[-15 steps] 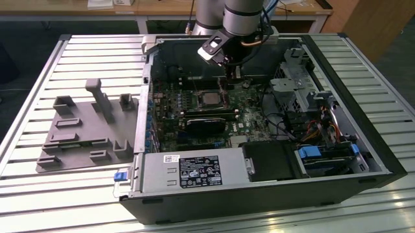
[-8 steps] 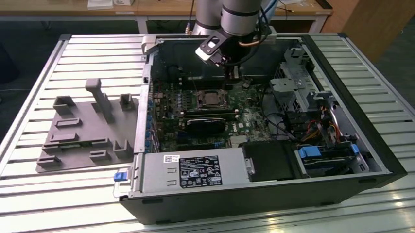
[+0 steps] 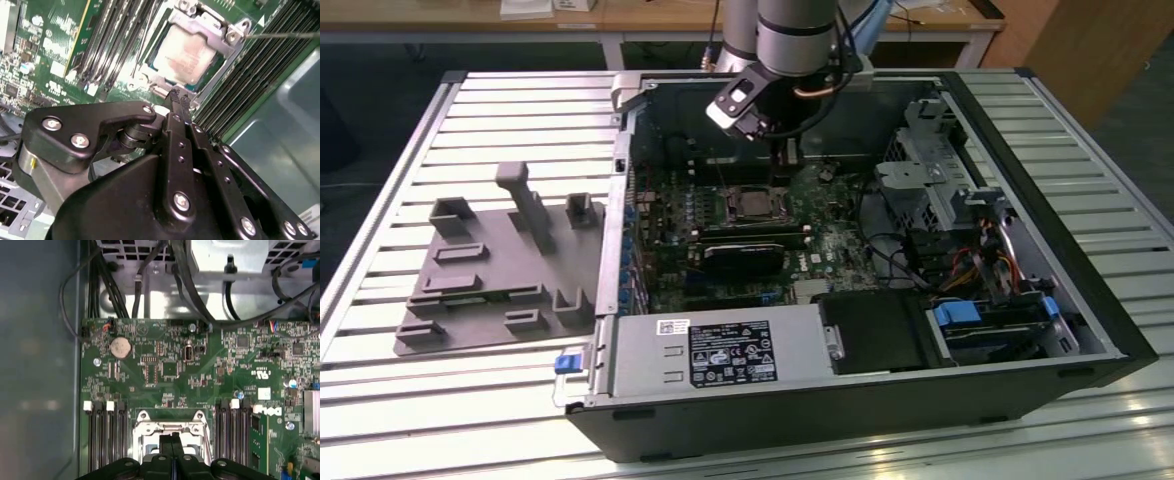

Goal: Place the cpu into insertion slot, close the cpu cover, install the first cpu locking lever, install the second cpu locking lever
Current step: 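Close the cpu cover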

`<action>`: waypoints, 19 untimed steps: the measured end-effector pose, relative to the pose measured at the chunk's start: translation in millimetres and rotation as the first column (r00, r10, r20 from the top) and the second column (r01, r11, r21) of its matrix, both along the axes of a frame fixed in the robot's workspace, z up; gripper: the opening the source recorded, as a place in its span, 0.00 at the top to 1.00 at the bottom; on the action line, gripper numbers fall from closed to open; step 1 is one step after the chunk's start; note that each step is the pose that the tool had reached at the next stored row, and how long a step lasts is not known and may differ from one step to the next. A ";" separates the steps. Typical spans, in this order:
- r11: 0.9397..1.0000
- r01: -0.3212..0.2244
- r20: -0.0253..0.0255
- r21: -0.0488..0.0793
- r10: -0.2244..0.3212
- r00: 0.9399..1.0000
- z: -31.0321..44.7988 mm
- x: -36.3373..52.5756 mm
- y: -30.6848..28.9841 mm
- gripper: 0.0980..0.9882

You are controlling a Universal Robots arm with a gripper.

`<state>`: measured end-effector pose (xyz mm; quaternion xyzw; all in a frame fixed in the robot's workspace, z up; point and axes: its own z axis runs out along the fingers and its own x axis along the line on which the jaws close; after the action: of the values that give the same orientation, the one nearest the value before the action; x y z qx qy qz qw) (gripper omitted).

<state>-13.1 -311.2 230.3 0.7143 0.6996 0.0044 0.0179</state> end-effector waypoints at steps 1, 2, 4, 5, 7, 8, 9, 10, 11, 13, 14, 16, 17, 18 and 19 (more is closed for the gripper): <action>1.000 0.000 0.002 0.000 0.000 1.000 -0.5 -1.9 -0.1 1.00; 1.000 0.000 0.003 0.000 0.000 1.000 -1.0 -3.6 -0.2 1.00; 1.000 0.000 0.005 0.000 0.000 1.000 -3.0 -11.2 -2.0 1.00; 1.000 0.000 0.005 0.000 0.000 1.000 -3.8 -12.9 -2.6 1.00; 1.000 0.000 0.005 0.000 0.000 1.000 -5.6 -16.4 -3.6 1.00; 1.000 0.000 0.005 0.000 0.000 1.000 -6.5 -17.9 -3.9 1.00; 1.000 0.000 0.005 0.000 0.000 1.000 -7.3 -19.3 -4.0 1.00; 1.000 0.000 0.005 0.000 0.000 1.000 -8.0 -20.4 -4.0 1.00; 1.000 0.000 0.005 0.000 0.000 1.000 -8.4 -21.4 -4.1 1.00; 1.000 0.000 0.005 0.000 0.000 1.000 -9.0 -23.0 -4.1 1.00; 1.000 0.000 0.005 0.000 0.000 1.000 -9.4 -24.0 -4.1 1.00; 1.000 0.000 0.005 0.000 0.000 1.000 -9.7 -25.3 -4.1 1.00; 1.000 0.000 0.005 0.000 0.000 1.000 -9.7 -25.3 -4.1 1.00; 1.000 0.000 0.005 0.000 0.000 1.000 -9.7 -25.4 -4.1 1.00; 1.000 0.000 0.005 0.000 0.000 1.000 -9.7 -25.4 -4.1 1.00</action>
<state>-38.5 -315.2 220.6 0.7141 0.6997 0.0061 0.0196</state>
